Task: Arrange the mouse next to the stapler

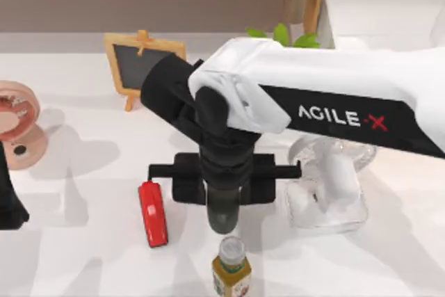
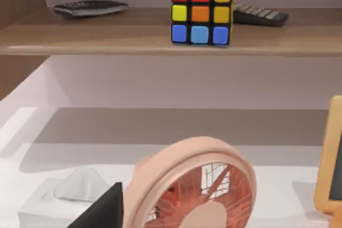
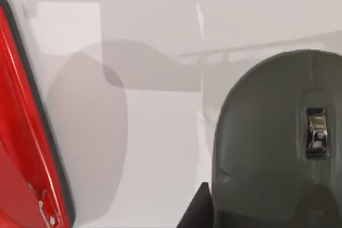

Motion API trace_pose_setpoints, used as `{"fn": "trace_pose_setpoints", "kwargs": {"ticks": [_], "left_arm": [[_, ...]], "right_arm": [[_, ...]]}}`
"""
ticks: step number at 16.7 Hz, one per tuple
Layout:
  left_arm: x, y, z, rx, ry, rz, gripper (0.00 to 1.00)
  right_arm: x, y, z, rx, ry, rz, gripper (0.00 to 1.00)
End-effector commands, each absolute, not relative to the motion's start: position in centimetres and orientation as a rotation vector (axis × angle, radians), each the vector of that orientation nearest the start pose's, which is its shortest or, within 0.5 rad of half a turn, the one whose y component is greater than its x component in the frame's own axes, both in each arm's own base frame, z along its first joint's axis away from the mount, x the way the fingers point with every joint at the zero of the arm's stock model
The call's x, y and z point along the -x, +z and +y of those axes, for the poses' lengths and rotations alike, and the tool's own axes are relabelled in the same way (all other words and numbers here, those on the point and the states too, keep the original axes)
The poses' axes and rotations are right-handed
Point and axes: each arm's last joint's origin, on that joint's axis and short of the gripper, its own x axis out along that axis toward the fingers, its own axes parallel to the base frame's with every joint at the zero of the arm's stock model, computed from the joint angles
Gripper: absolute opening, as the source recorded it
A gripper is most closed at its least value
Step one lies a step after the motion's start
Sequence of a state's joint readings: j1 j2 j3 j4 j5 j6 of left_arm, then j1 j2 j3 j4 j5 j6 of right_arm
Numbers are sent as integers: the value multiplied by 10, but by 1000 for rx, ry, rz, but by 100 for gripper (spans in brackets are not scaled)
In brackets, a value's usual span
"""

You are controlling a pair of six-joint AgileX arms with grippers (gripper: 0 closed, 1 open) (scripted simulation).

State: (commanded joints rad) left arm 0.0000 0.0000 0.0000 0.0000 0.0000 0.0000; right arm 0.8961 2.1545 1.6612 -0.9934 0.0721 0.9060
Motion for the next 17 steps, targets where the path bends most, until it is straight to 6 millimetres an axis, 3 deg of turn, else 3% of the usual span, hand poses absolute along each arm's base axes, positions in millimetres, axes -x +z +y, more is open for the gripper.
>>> {"fn": "trace_pose_setpoints", "kwargs": {"ticks": [10, 17], "left_arm": [[-106, 160, -1, 0, 0, 0, 100], [-106, 160, -1, 0, 0, 0, 100]], "right_arm": [[-256, 160, 341, -33, 60, 1452, 0], [-265, 154, 334, -34, 30, 1450, 0]]}}
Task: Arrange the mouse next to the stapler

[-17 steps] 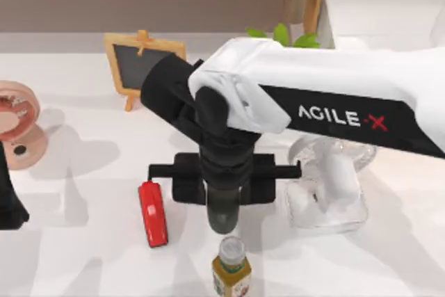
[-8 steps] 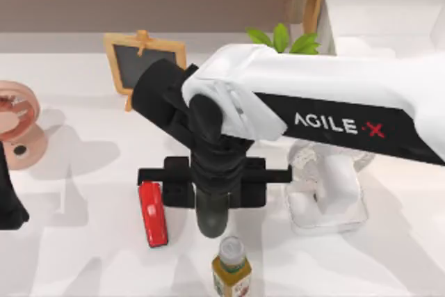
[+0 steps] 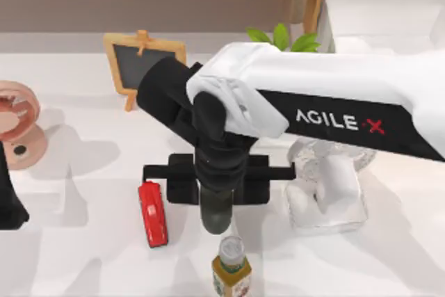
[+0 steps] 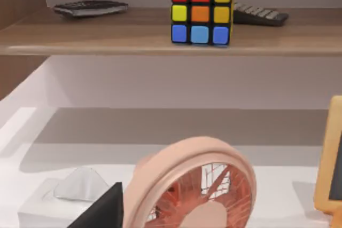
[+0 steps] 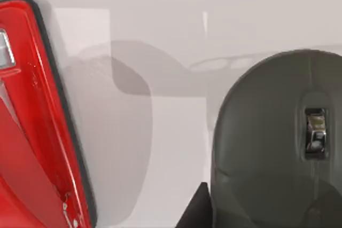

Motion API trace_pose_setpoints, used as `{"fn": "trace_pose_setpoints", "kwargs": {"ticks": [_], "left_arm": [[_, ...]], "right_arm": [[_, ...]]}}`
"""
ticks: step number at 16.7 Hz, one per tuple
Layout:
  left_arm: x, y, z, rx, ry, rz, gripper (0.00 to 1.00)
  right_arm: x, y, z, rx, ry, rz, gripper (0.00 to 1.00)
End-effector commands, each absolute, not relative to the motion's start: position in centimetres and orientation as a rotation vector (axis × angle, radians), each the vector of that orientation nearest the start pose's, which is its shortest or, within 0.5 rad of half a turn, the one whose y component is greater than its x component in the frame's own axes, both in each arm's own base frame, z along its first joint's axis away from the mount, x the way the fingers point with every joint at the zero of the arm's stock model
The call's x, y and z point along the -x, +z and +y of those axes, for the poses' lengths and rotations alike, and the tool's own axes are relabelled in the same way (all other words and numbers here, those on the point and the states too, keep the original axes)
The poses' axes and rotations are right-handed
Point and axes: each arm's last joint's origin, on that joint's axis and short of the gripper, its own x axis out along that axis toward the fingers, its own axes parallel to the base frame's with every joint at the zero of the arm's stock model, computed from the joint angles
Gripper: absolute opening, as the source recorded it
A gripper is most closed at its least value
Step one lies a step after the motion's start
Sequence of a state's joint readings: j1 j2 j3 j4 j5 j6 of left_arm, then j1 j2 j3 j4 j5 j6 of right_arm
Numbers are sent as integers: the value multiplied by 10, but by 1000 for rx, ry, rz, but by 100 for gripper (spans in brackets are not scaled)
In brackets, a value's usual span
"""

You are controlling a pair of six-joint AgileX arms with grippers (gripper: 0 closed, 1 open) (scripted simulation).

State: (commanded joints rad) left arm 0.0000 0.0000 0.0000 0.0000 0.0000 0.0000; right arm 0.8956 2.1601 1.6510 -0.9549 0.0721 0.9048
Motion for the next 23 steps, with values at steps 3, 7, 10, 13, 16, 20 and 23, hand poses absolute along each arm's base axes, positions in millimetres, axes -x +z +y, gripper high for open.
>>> {"fn": "trace_pose_setpoints", "kwargs": {"ticks": [3, 7, 10, 13, 16, 20, 23], "left_arm": [[-106, 160, -1, 0, 0, 0, 100], [-106, 160, -1, 0, 0, 0, 100], [-106, 160, -1, 0, 0, 0, 100], [-106, 160, -1, 0, 0, 0, 100], [-106, 160, -1, 0, 0, 0, 100], [-106, 160, -1, 0, 0, 0, 100], [-106, 160, -1, 0, 0, 0, 100]], "right_arm": [[-270, 143, 328, -18, -5, 1465, 0], [-270, 141, 327, -15, -9, 1468, 0], [-270, 141, 327, -15, -9, 1468, 15], [-270, 141, 327, -15, -9, 1468, 38], [-270, 141, 327, -15, -9, 1468, 60], [-270, 141, 327, -15, -9, 1468, 90], [-270, 141, 327, -15, -9, 1468, 100]]}}
